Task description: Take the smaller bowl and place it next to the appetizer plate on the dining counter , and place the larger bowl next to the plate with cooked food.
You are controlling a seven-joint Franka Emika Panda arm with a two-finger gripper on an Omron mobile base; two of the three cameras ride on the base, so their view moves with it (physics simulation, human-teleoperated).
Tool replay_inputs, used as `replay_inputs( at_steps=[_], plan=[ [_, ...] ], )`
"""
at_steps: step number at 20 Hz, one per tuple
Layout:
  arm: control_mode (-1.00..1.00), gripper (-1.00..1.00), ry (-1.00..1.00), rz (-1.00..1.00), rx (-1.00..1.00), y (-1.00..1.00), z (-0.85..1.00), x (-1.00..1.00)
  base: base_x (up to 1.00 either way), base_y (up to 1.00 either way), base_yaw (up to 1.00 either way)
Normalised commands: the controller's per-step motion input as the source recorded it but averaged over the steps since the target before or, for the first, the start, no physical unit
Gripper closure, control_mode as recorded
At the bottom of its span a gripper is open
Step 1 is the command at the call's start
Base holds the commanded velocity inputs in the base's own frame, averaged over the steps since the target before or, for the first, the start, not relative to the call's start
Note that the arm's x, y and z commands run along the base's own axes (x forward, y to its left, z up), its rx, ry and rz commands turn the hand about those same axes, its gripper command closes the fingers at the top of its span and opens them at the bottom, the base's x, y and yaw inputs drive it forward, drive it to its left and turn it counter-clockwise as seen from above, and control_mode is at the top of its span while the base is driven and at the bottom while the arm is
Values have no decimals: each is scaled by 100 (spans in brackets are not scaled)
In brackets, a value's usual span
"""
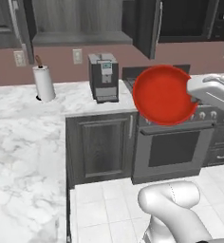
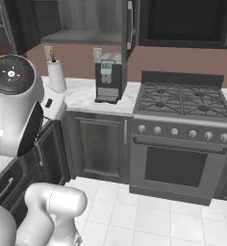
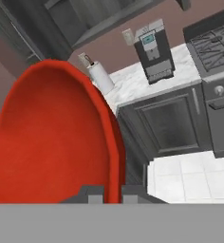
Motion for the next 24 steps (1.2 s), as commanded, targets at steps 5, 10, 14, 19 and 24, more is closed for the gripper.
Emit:
replay_inputs(
  at_steps=[5, 10, 14, 19, 24],
  plan=[
    [100, 100, 0, 0, 0, 0, 0, 0, -100, 6, 0],
    [100, 100, 0, 0, 0, 0, 0, 0, -100, 22, 0],
    [100, 100, 0, 0, 0, 0, 0, 0, -100, 11, 0],
    [100, 100, 0, 0, 0, 0, 0, 0, -100, 2, 0],
    [100, 100, 0, 0, 0, 0, 0, 0, -100, 0, 0]
  ],
)
